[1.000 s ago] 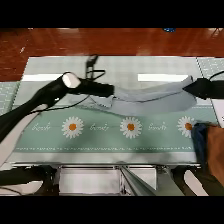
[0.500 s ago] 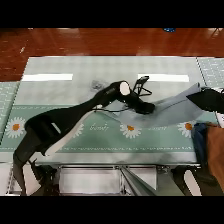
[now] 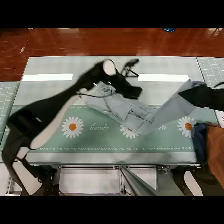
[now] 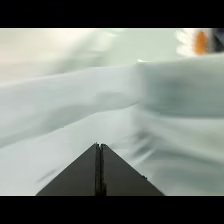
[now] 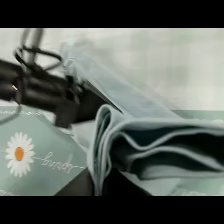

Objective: Fold the shirts.

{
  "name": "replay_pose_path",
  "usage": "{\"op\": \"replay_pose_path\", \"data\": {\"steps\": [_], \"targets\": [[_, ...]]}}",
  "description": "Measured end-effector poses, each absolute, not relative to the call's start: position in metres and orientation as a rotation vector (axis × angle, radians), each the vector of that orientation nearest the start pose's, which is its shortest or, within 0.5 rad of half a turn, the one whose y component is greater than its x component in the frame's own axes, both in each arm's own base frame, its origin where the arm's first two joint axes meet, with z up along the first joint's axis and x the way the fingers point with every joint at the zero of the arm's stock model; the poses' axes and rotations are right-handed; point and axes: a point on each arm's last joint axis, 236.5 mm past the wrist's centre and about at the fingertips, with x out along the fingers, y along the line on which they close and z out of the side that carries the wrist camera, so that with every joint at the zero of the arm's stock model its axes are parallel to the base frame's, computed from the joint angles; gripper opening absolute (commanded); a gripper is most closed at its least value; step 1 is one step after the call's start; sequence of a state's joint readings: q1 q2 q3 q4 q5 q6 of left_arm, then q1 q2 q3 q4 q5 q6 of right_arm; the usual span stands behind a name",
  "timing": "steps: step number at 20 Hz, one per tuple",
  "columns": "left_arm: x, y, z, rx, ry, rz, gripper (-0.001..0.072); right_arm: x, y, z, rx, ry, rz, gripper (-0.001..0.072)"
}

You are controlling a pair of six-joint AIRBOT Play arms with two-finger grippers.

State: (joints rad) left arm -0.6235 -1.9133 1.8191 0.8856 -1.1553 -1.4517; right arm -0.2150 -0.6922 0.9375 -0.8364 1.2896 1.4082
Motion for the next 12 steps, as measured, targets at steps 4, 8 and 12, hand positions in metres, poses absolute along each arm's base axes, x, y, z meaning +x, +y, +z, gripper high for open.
{"op": "replay_pose_path", "data": {"steps": [4,8,12], "targets": [[0.423,-0.303,0.067,-0.11,1.189,-0.758,0.0029,0.315,0.149,0.146,0.507,0.947,0.552,0.0019],[0.42,-0.163,0.121,-0.131,1.058,-0.49,0.0029,0.356,0.217,0.129,0.48,1.02,0.673,0.0019],[0.371,-0.067,0.136,-0.226,0.933,-0.248,0.0029,0.392,0.281,0.1,0.447,1.092,0.757,0.0019]]}}
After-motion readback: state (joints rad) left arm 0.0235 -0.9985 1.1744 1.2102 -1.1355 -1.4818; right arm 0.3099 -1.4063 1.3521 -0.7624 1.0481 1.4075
